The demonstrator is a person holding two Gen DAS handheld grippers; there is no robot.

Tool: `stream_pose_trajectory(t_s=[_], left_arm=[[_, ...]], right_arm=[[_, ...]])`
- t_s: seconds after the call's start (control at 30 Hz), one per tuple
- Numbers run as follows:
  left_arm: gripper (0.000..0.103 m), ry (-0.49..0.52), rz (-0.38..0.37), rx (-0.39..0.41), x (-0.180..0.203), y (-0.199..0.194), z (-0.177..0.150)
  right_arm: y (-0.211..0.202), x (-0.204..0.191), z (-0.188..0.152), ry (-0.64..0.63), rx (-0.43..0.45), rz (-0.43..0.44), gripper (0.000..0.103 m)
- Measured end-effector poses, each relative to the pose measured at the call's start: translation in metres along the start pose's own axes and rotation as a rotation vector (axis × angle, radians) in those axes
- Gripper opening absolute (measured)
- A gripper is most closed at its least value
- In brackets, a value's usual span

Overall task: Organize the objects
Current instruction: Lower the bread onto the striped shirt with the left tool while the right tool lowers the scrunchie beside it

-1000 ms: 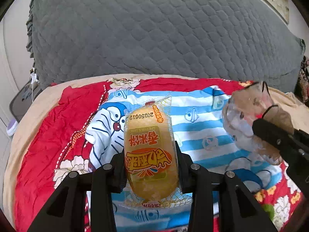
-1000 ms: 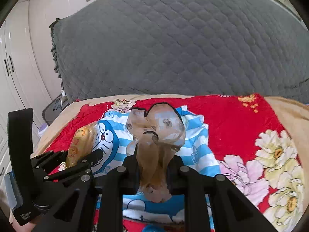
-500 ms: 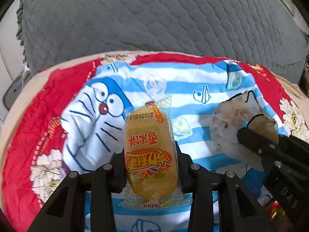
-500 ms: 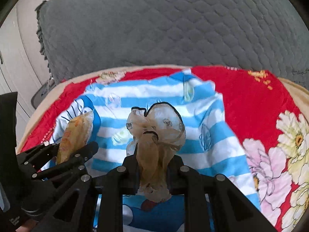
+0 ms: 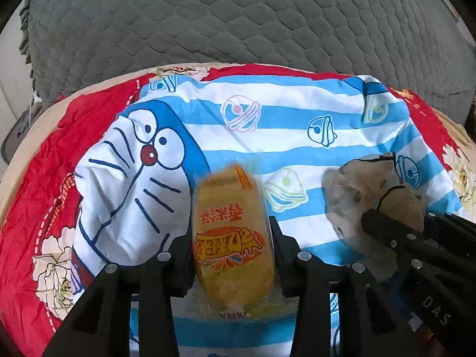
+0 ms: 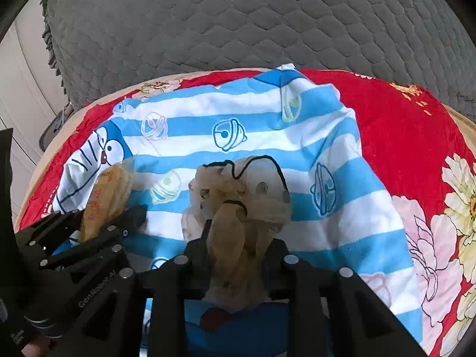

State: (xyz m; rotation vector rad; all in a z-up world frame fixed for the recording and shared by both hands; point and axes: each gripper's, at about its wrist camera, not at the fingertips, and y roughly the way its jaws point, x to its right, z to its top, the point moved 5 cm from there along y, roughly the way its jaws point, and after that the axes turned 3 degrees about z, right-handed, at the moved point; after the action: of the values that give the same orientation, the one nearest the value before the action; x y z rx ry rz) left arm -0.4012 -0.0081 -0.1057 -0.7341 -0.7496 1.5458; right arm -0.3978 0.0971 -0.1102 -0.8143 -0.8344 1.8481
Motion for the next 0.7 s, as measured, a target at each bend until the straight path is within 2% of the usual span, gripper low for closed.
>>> stream_pose_trajectory(t_s=[0.07, 0.2, 0.4, 0.5, 0.7], left_arm=[[0.045, 0.002, 0.004, 0.002, 0.0, 0.001, 0.0], [0.057, -0.007, 0.004, 0.0, -0.001, 0.002, -0.001], [0.064, -0.025, -0.013, -0.007, -0.003, 0.001, -0.001], [0.07, -0.034, -0.017, -0.023, -0.006, 0.0, -0.002], [0.073, -0.034, -0.016, -0.019, -0.01, -0.007, -0.004]], right_arm=[[0.0, 0.0, 0.0, 0.004, -0.002, 0.003, 0.034], [0.0, -0.001, -0.001, -0.009, -0.012, -0.004, 0.047], [-0.002, -0.002, -0.002, 0.003, -0.024, 0.004, 0.059], [-0.005, -0.002, -0.003, 0.004, -0.024, 0.012, 0.062], [-0.01, -0.005, -0.005, 0.002, -0.028, 0.01, 0.068]])
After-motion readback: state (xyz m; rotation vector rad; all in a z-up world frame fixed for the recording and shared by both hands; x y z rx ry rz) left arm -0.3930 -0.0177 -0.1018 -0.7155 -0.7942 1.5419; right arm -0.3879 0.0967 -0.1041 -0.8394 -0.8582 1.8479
